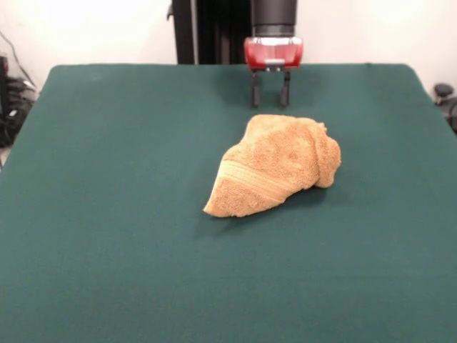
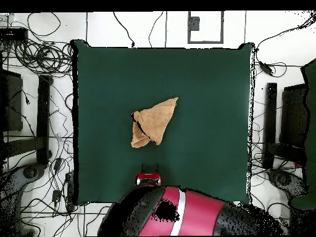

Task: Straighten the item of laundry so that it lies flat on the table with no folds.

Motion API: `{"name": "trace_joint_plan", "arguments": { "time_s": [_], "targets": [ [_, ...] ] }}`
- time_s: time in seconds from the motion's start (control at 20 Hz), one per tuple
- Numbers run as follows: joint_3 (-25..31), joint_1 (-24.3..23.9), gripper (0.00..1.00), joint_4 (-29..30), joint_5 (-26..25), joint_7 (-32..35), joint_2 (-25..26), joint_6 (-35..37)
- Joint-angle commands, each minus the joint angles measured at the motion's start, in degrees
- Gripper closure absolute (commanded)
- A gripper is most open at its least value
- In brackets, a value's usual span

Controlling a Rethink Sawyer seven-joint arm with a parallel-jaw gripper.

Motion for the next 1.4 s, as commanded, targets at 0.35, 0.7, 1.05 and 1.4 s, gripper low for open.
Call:
{"name": "trace_joint_plan", "arguments": {
  "time_s": [0.35, 0.7, 1.05, 1.4],
  "targets": [
    [-4.0, -3.0, 0.0, 8.5, -4.2, 15.1, -4.4, -5.9],
    [0.8, -3.8, 0.0, -0.6, -0.2, 14.2, -1.3, -0.4],
    [2.7, -1.9, 0.0, -5.9, 4.4, 11.7, -2.2, 5.7],
    [2.6, -1.1, 0.0, -7.9, 5.5, 11.8, -1.1, 5.4]
  ]
}}
